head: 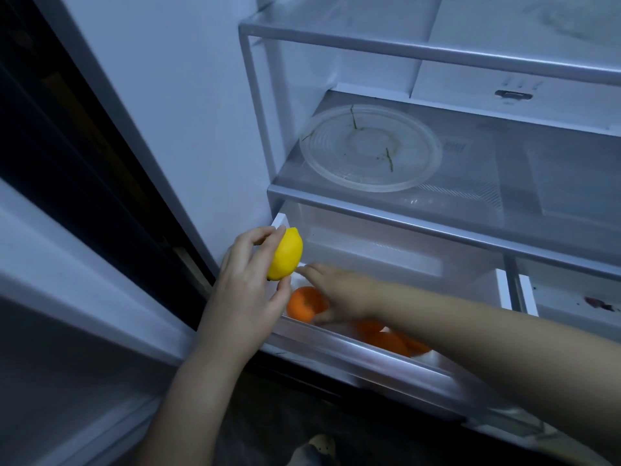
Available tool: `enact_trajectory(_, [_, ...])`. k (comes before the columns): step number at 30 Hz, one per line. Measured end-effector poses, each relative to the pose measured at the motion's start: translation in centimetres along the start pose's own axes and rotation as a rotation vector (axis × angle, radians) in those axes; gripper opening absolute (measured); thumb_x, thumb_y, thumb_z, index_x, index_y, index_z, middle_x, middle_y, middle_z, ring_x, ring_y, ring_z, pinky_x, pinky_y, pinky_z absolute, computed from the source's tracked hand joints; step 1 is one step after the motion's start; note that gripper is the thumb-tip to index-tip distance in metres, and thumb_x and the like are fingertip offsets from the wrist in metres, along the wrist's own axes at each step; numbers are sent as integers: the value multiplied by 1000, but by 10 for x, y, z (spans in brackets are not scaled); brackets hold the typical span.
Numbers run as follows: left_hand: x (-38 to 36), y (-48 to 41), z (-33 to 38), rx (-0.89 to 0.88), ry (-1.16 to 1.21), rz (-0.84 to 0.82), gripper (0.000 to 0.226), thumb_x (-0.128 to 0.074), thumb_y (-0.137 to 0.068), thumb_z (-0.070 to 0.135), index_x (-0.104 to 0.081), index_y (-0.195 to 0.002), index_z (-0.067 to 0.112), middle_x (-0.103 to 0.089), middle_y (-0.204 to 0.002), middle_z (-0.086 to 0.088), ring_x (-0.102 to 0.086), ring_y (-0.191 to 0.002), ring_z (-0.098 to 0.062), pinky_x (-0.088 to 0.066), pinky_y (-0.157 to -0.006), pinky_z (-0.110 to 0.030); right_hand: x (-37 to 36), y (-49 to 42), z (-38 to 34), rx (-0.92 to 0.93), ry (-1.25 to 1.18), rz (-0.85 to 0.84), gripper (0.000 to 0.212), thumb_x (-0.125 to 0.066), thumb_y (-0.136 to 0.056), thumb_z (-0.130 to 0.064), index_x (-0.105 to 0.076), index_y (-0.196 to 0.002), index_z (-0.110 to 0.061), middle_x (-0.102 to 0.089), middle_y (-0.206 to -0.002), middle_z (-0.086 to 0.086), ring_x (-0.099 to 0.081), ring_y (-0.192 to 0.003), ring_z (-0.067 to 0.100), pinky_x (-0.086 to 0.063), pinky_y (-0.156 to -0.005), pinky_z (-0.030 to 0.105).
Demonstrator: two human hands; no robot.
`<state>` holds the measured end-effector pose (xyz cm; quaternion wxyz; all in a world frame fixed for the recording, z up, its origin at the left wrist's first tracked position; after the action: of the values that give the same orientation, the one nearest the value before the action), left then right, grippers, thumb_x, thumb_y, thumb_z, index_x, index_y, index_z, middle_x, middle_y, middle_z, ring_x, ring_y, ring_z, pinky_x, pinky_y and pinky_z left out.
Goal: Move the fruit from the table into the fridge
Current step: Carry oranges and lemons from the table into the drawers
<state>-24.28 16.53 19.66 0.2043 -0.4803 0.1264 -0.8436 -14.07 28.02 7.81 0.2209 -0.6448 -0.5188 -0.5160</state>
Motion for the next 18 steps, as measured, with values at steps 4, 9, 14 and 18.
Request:
enact_trajectory(4, [0, -5, 18, -54, 31, 10, 62, -70, -76, 4, -49, -134, 11, -46, -126, -3, -49, -117, -20, -38, -99, -28, 45, 38, -8, -34, -38, 118, 88, -69, -78, -47, -24, -147, -14, -37, -144, 8, -37, -130, 24, -36, -103, 36])
enact_trajectory(9, [-10, -10, 55, -162, 80, -7, 65, -72, -74, 1, -49, -134, 10, -45, -125, -2, -48, -117, -18, -34, -100, -19, 88, 131, -17, -135, 63, 341, 71, -56, -88, -49, -28, -146, -18, -36, -146, 2, -34, -132, 20, -36, -105, 36])
enact_trajectory(14, [-28, -6, 99, -251, 119, -52, 66, -71, -76, 3, -46, -136, 13, -44, -128, -2, -45, -118, -18, -32, -95, -15, 99, 223, -13, -308, 169, 549, 64, -37, -89, -58, -39, -140, -20, -39, -144, 1, -35, -131, 16, -39, -103, 34])
enact_trajectory(18, [-49, 3, 144, -347, 189, -109, 63, -68, -77, 7, -47, -136, 12, -44, -128, -4, -44, -119, -18, -28, -98, -11, 86, 299, -10, -448, 201, 689, 59, -34, -91, -57, -49, -131, -17, -49, -133, 1, -43, -123, 17, -42, -98, 33])
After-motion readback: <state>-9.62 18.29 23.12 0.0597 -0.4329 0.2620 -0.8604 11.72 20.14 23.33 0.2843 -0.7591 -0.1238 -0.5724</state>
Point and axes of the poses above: each hand's wrist, its own y-axis away from the middle knuckle, its own x-axis out of the back of the hand, z = x × y, the point moved 5 cm from there along -y, towards the middle knuckle
